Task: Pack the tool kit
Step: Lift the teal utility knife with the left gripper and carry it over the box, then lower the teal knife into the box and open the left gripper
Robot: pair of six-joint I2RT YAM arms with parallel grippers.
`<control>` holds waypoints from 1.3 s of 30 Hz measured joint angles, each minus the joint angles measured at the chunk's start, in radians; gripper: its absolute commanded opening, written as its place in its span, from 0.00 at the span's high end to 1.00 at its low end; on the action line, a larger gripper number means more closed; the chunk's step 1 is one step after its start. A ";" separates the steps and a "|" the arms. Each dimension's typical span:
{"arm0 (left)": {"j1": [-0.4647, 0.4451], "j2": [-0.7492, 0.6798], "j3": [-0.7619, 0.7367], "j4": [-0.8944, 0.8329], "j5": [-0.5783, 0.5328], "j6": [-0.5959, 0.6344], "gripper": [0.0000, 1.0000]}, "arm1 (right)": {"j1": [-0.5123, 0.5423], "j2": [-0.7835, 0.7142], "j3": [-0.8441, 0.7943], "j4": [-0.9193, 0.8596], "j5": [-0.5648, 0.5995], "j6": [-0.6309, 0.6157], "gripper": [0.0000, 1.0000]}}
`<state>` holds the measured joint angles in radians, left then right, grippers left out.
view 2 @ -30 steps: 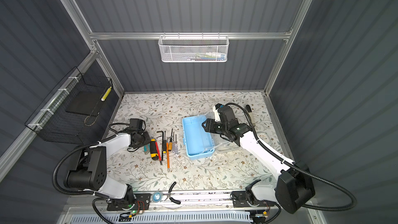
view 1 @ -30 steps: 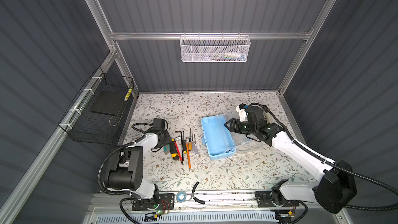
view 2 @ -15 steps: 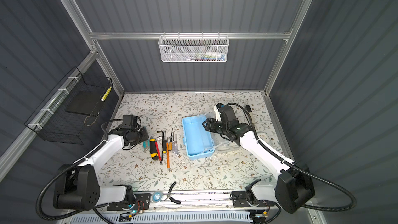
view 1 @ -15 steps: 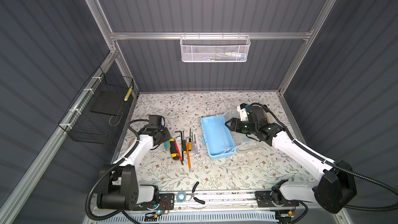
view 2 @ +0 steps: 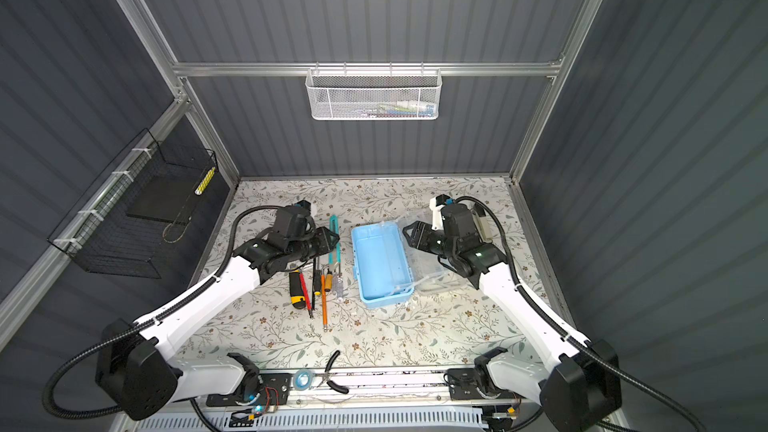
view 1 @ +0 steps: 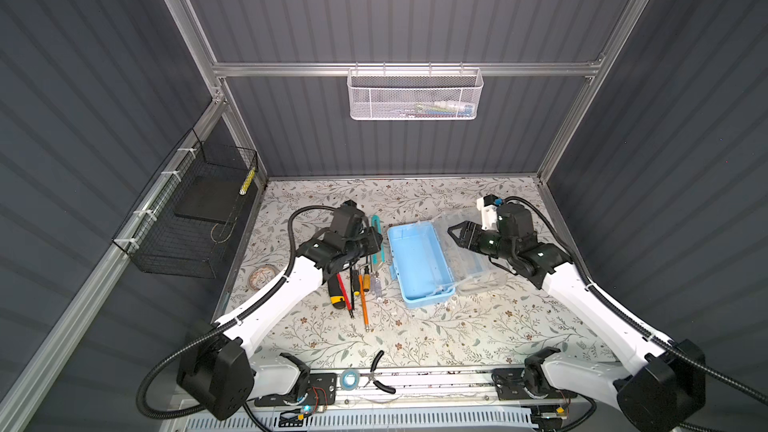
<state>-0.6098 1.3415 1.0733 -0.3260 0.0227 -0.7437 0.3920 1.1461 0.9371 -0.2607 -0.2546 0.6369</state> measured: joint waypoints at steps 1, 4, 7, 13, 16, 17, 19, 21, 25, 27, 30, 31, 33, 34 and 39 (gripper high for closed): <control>-0.024 0.023 0.017 0.027 -0.003 -0.014 0.90 | -0.010 -0.010 -0.001 -0.001 0.000 0.002 0.41; -0.087 0.098 0.062 0.103 -0.006 -0.060 0.90 | -0.032 -0.042 -0.009 -0.002 -0.002 0.003 0.41; -0.142 0.179 0.098 0.176 -0.013 -0.105 0.90 | -0.046 -0.068 -0.016 -0.005 -0.005 0.003 0.40; -0.231 0.337 0.159 0.280 -0.049 -0.183 0.90 | -0.065 -0.092 -0.037 -0.010 -0.014 0.003 0.40; -0.259 0.399 0.185 0.319 -0.059 -0.215 0.90 | -0.073 -0.105 -0.055 -0.017 -0.016 0.003 0.40; -0.266 0.415 0.188 0.332 -0.061 -0.229 0.90 | -0.076 -0.110 -0.061 -0.018 -0.018 0.002 0.40; -0.277 0.436 0.190 0.347 -0.064 -0.254 0.90 | -0.081 -0.117 -0.071 -0.021 -0.021 0.002 0.40; -0.279 0.453 0.190 0.359 -0.072 -0.280 0.90 | -0.087 -0.125 -0.080 -0.024 -0.026 0.002 0.40; -0.279 0.480 0.190 0.381 -0.084 -0.332 0.88 | -0.100 -0.138 -0.097 -0.026 -0.033 0.002 0.40; -0.279 0.489 0.190 0.390 -0.084 -0.350 0.88 | -0.105 -0.144 -0.101 -0.029 -0.034 0.002 0.40; -0.279 0.512 0.192 0.399 -0.083 -0.368 0.87 | -0.109 -0.154 -0.102 -0.032 -0.035 0.002 0.40; -0.279 0.525 0.197 0.399 -0.082 -0.373 0.85 | -0.110 -0.158 -0.103 -0.032 -0.036 0.002 0.40; -0.279 0.550 0.208 0.402 -0.076 -0.384 0.83 | -0.111 -0.162 -0.107 -0.032 -0.037 0.001 0.40; -0.279 0.565 0.213 0.402 -0.072 -0.389 0.83 | -0.111 -0.164 -0.109 -0.032 -0.038 0.000 0.40; -0.279 0.602 0.236 0.419 -0.047 -0.411 0.62 | -0.114 -0.166 -0.116 -0.032 -0.039 -0.001 0.40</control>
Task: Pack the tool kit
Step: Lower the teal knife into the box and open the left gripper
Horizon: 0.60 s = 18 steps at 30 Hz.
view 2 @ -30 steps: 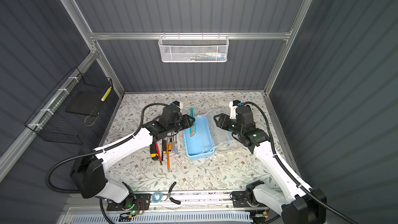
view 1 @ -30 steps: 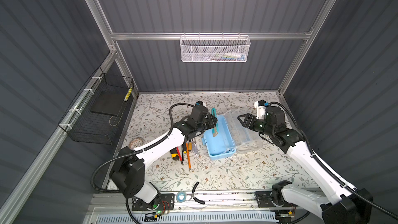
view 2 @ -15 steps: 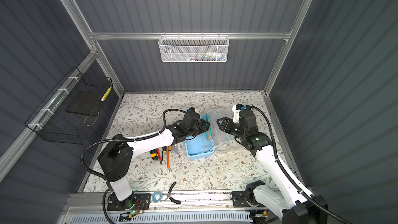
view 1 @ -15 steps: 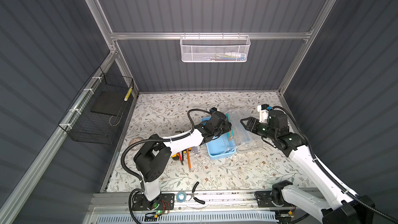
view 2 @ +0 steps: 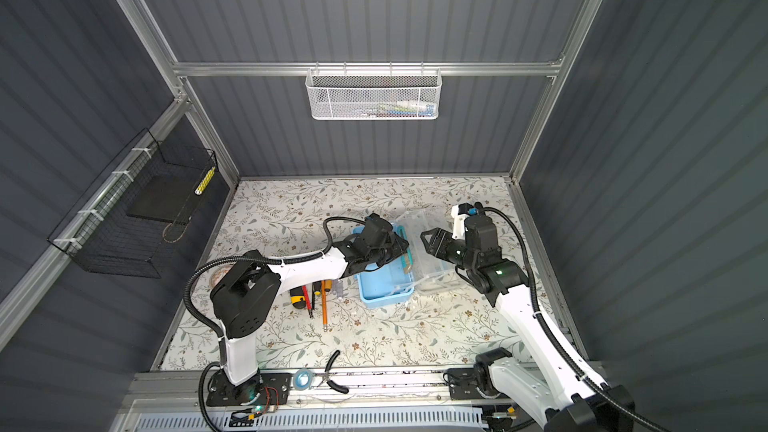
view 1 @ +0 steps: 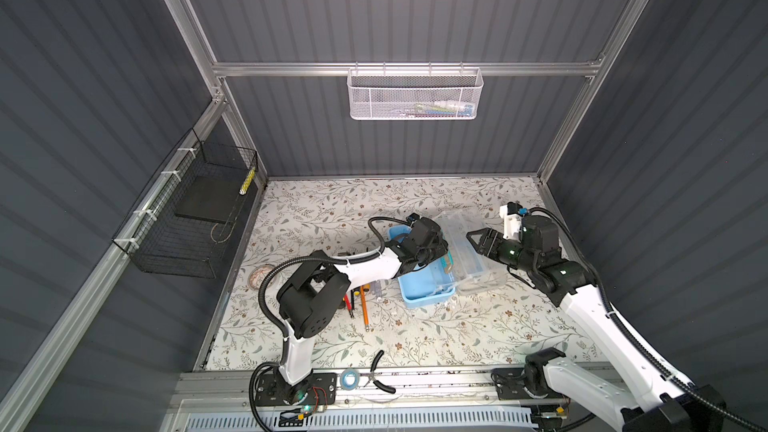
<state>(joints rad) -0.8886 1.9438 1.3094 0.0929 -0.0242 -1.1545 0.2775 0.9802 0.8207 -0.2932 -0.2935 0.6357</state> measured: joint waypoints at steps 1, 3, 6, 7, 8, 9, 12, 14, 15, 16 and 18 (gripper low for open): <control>0.000 0.002 0.002 0.003 0.003 -0.003 0.56 | 0.000 0.000 0.000 -0.001 0.000 0.000 0.39; 0.000 0.002 0.003 0.016 0.009 -0.016 0.47 | 0.000 -0.002 0.000 -0.001 0.000 0.000 0.38; 0.000 0.002 0.013 0.024 0.016 -0.021 0.44 | 0.000 -0.004 0.000 0.000 -0.002 0.000 0.38; 0.001 0.002 0.014 0.024 0.017 -0.020 0.44 | 0.000 -0.004 0.000 0.000 -0.002 0.000 0.38; 0.001 0.002 0.014 0.024 0.018 -0.020 0.44 | 0.000 -0.004 0.000 -0.001 -0.003 0.000 0.38; 0.001 0.002 0.015 0.024 0.017 -0.017 0.44 | 0.000 -0.004 0.000 -0.001 -0.003 0.000 0.38; 0.001 0.001 0.027 0.000 0.016 0.007 0.44 | 0.000 -0.003 0.000 -0.001 -0.011 -0.001 0.39; 0.001 -0.003 0.037 -0.026 0.005 0.041 0.44 | 0.000 0.001 0.000 -0.001 -0.016 -0.008 0.40; 0.001 -0.012 0.039 -0.045 -0.005 0.065 0.43 | 0.000 0.004 0.002 -0.002 -0.024 -0.010 0.40; 0.001 -0.025 0.040 -0.069 -0.018 0.090 0.43 | 0.000 0.009 0.005 -0.009 -0.032 -0.013 0.40; 0.001 -0.063 0.040 -0.118 -0.052 0.143 0.42 | 0.000 0.014 0.014 -0.016 -0.047 -0.018 0.40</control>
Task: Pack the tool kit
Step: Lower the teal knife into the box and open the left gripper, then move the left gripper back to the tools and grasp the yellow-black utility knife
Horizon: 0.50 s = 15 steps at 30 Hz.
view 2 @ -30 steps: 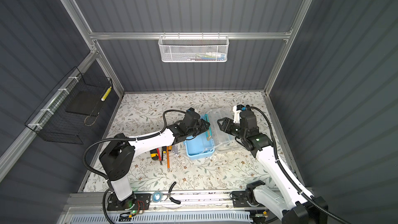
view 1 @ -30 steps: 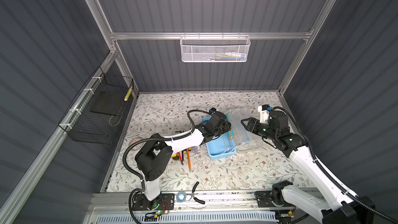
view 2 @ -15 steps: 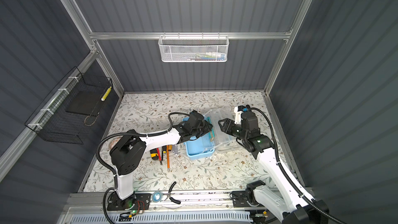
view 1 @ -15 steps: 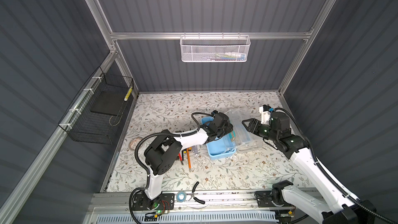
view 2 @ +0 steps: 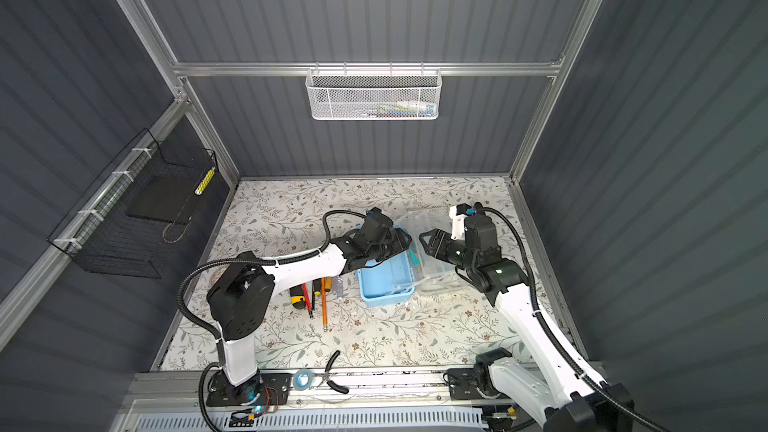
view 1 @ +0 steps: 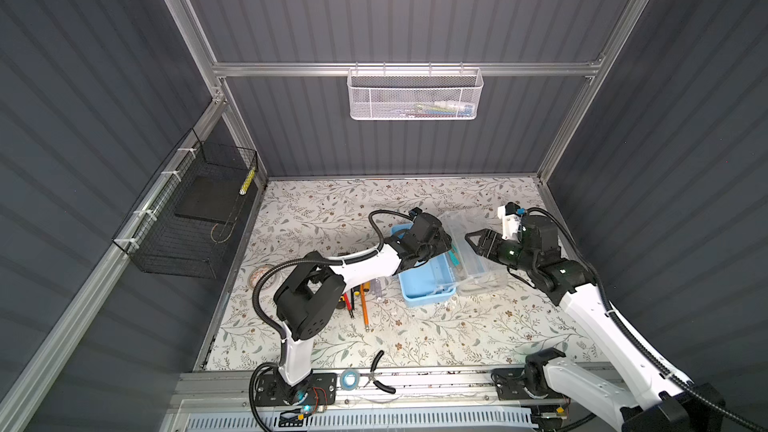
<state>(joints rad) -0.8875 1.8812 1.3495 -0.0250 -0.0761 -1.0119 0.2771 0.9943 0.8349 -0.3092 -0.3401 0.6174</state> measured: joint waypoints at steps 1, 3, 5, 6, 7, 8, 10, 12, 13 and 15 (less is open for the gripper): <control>0.000 -0.029 0.000 -0.031 -0.023 0.031 0.40 | 0.000 0.001 0.006 -0.004 -0.006 -0.004 0.40; 0.000 -0.097 -0.004 -0.084 -0.070 0.093 0.38 | 0.002 0.001 0.021 -0.013 -0.015 -0.015 0.40; 0.001 -0.181 -0.015 -0.142 -0.128 0.151 0.34 | 0.010 0.001 0.039 -0.019 -0.015 -0.024 0.40; 0.005 -0.225 -0.023 -0.173 -0.155 0.179 0.34 | 0.018 0.000 0.049 -0.023 -0.014 -0.027 0.40; 0.009 -0.267 -0.032 -0.207 -0.182 0.203 0.33 | 0.031 0.000 0.059 -0.027 -0.011 -0.031 0.40; 0.013 -0.302 -0.041 -0.235 -0.200 0.222 0.33 | 0.048 0.001 0.068 -0.032 -0.010 -0.034 0.40; 0.035 -0.373 -0.079 -0.296 -0.232 0.254 0.33 | 0.093 0.003 0.082 -0.040 0.008 -0.039 0.40; 0.079 -0.430 -0.135 -0.360 -0.253 0.273 0.34 | 0.141 0.013 0.094 -0.044 0.024 -0.040 0.41; 0.106 -0.454 -0.169 -0.393 -0.263 0.277 0.34 | 0.162 0.022 0.098 -0.044 0.031 -0.040 0.41; 0.146 -0.490 -0.238 -0.452 -0.285 0.276 0.34 | 0.199 0.041 0.103 -0.046 0.046 -0.039 0.41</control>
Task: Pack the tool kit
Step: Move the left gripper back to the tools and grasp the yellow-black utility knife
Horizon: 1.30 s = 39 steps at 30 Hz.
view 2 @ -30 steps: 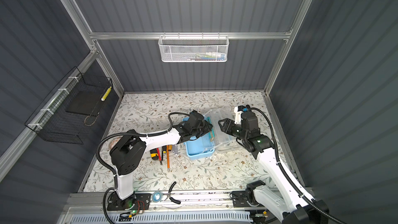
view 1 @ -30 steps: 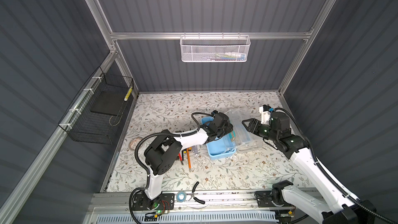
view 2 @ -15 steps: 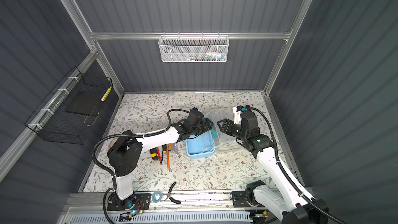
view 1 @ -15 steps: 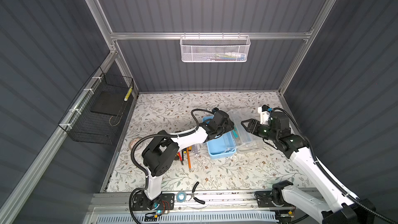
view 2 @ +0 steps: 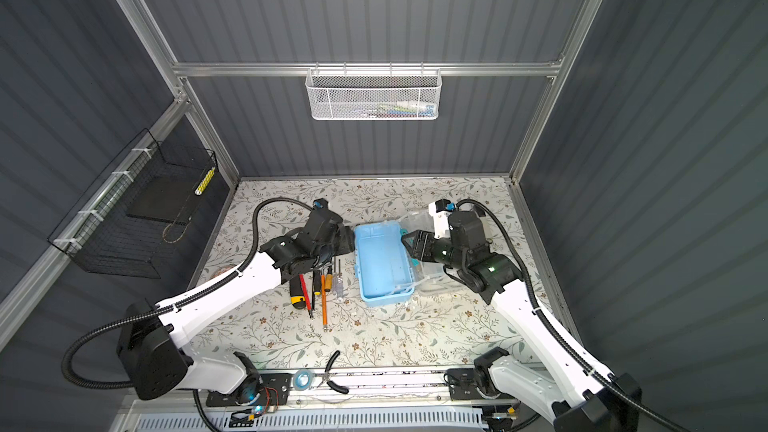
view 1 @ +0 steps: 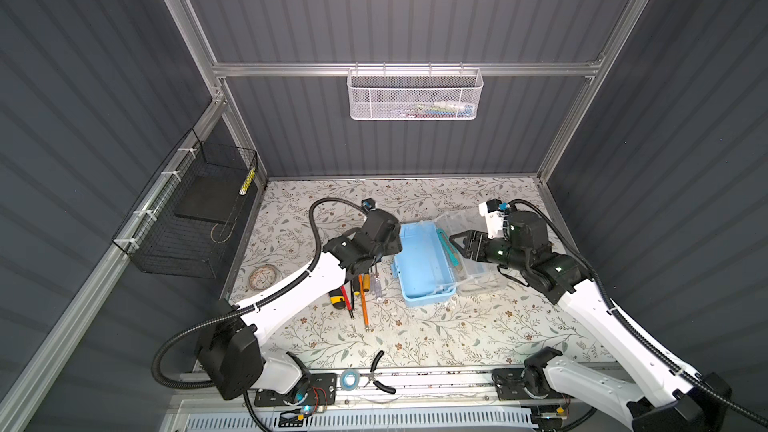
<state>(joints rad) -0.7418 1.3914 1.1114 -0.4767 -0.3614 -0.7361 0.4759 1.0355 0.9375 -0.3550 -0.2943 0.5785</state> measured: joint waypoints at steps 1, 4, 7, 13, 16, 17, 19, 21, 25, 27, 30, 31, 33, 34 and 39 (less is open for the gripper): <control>0.023 -0.022 -0.045 -0.034 -0.015 -0.005 0.34 | 0.017 0.011 0.000 -0.001 0.008 0.001 0.41; 0.040 -0.099 -0.174 -0.104 -0.037 -0.036 0.33 | 0.048 0.042 0.000 -0.004 0.019 0.008 0.41; 0.045 -0.156 -0.258 -0.154 -0.049 -0.077 0.33 | 0.064 0.066 0.000 -0.002 0.026 0.016 0.42; 0.109 -0.198 -0.372 -0.147 -0.053 -0.112 0.34 | 0.082 0.142 0.000 0.018 0.025 0.027 0.45; 0.162 -0.205 -0.415 -0.121 -0.033 -0.113 0.35 | 0.084 0.164 0.000 0.020 0.024 0.034 0.46; 0.175 -0.204 -0.423 -0.113 -0.028 -0.113 0.35 | 0.085 0.168 0.000 0.022 0.024 0.035 0.46; 0.204 -0.202 -0.443 -0.090 -0.016 -0.110 0.36 | 0.086 0.170 0.000 0.027 0.024 0.036 0.46; 0.227 -0.192 -0.458 -0.061 -0.004 -0.105 0.38 | 0.087 0.170 0.000 0.036 0.024 0.039 0.46; 0.264 -0.155 -0.483 0.004 0.026 -0.091 0.42 | 0.088 0.172 0.000 0.048 0.022 0.042 0.46; 0.274 -0.139 -0.496 0.031 0.039 -0.086 0.43 | 0.088 0.174 0.000 0.051 0.022 0.043 0.46; 0.285 -0.116 -0.502 0.056 0.051 -0.080 0.46 | 0.088 0.180 0.000 0.054 0.022 0.043 0.46; 0.286 -0.111 -0.502 0.063 0.052 -0.079 0.47 | 0.088 0.182 0.000 0.055 0.022 0.043 0.46; 0.290 -0.106 -0.502 0.074 0.054 -0.077 0.47 | 0.088 0.184 0.000 0.055 0.022 0.043 0.46; 0.292 -0.105 -0.502 0.080 0.056 -0.076 0.47 | 0.088 0.185 0.000 0.055 0.022 0.043 0.46; 0.299 -0.087 -0.502 0.098 0.064 -0.064 0.48 | 0.088 0.192 0.000 0.056 0.022 0.044 0.46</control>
<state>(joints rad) -0.4431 1.3041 0.6094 -0.3786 -0.2977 -0.8005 0.5636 1.2278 0.9379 -0.2989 -0.2722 0.6224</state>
